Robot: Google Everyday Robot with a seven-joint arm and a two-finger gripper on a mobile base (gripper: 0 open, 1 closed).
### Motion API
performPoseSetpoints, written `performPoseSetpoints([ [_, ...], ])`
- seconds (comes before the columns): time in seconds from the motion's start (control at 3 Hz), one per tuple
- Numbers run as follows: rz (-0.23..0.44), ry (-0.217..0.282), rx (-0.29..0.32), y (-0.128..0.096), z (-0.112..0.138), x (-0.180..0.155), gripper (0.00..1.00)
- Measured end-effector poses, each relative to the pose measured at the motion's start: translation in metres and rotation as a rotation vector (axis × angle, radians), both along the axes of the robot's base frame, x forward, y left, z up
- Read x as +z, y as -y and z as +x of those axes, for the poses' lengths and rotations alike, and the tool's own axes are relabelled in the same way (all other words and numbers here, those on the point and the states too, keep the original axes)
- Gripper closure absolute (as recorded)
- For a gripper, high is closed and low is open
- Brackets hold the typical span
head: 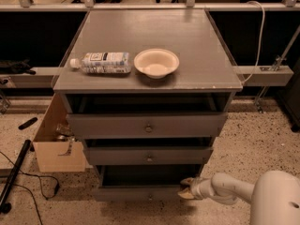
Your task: Open bottom drawer
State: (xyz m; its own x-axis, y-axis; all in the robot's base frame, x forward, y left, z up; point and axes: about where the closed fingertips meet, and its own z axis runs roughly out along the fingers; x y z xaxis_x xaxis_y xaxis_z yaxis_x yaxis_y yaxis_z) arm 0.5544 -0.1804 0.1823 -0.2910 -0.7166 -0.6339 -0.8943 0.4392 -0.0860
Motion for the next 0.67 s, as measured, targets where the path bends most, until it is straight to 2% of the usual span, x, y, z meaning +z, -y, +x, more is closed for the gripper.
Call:
performPoseSetpoints([
  [0.67,0.000,0.000,0.000,-0.0001,0.0000,0.0000,0.15],
])
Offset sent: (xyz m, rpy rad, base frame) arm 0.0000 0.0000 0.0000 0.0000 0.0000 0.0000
